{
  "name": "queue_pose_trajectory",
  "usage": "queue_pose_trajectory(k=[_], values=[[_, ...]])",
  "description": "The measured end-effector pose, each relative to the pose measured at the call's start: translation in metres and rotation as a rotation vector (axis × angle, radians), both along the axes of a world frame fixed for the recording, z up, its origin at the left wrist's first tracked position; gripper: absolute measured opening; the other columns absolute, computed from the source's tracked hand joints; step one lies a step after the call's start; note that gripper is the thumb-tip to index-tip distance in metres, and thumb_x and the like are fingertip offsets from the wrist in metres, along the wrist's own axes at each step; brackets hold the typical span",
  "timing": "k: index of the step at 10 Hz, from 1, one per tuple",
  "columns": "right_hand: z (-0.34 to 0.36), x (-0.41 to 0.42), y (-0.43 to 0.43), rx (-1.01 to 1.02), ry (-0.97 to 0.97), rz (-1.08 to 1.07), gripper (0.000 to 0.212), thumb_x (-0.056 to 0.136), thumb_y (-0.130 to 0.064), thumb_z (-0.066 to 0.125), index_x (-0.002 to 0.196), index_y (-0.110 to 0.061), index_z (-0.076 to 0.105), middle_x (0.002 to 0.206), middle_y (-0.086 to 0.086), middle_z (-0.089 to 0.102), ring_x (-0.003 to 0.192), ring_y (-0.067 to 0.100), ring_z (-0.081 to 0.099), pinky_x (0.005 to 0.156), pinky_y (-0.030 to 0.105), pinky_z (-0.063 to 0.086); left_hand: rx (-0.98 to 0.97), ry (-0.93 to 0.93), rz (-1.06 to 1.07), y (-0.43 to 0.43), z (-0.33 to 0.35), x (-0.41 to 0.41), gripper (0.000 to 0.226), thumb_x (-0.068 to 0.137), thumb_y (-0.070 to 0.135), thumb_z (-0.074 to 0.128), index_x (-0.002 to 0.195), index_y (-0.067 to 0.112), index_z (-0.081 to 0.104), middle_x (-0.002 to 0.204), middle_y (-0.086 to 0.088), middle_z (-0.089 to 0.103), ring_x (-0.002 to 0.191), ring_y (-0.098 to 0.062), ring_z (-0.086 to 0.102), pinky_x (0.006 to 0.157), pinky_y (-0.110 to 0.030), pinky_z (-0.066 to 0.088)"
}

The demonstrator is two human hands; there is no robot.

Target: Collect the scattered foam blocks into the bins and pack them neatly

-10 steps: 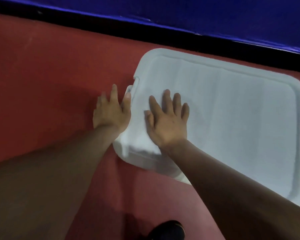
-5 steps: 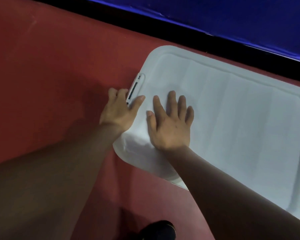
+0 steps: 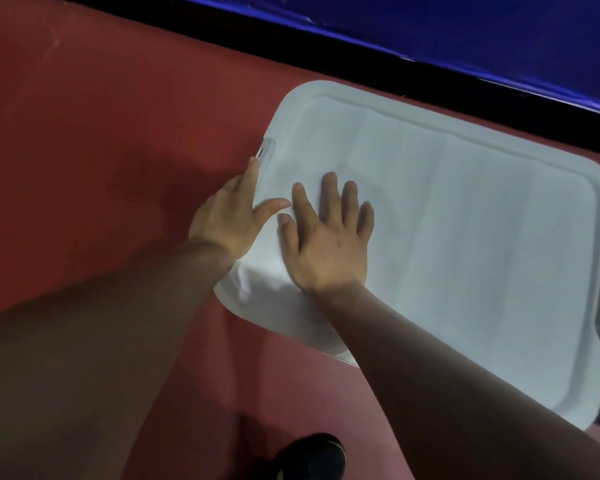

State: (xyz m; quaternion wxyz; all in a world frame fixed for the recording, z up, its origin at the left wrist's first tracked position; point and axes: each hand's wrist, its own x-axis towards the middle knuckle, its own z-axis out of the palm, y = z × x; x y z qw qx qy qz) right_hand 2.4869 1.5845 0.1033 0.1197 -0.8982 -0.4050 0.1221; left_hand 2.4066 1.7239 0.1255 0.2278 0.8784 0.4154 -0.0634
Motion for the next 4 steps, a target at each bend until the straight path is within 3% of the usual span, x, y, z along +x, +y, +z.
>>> queue_pose_trajectory(k=[2,3,4], values=[[0.004,0.003,-0.007,0.016,0.061,0.021,0.058,0.107,-0.054,0.018,0.160,-0.032,0.026,0.171,0.007,0.007,0.156,0.035,-0.006,0.124,0.051,-0.005,0.223,0.207,-0.097,-0.012,0.002,0.006,0.085,0.097,0.067,0.028,0.161,0.015,0.003,0.157,-0.014,0.039,0.130,-0.035,0.054,0.100,-0.047,0.044],[0.011,0.005,-0.018,0.033,0.070,0.072,0.057,0.108,-0.051,0.021,0.159,-0.027,0.030,0.170,0.009,0.012,0.156,0.035,0.000,0.125,0.051,0.002,0.315,0.248,-0.115,-0.017,0.004,0.007,0.082,0.101,0.062,0.025,0.161,0.010,0.001,0.166,-0.015,0.021,0.148,-0.031,0.033,0.114,-0.046,0.034],[0.026,0.012,-0.052,-0.042,0.038,0.026,0.056,0.106,-0.052,0.019,0.156,-0.029,0.028,0.165,0.012,0.019,0.153,0.037,0.009,0.121,0.052,0.013,0.328,0.230,-0.182,-0.032,0.021,0.001,0.071,0.104,0.056,0.019,0.162,0.017,0.004,0.170,-0.007,0.007,0.155,-0.028,0.014,0.122,-0.045,0.021]])
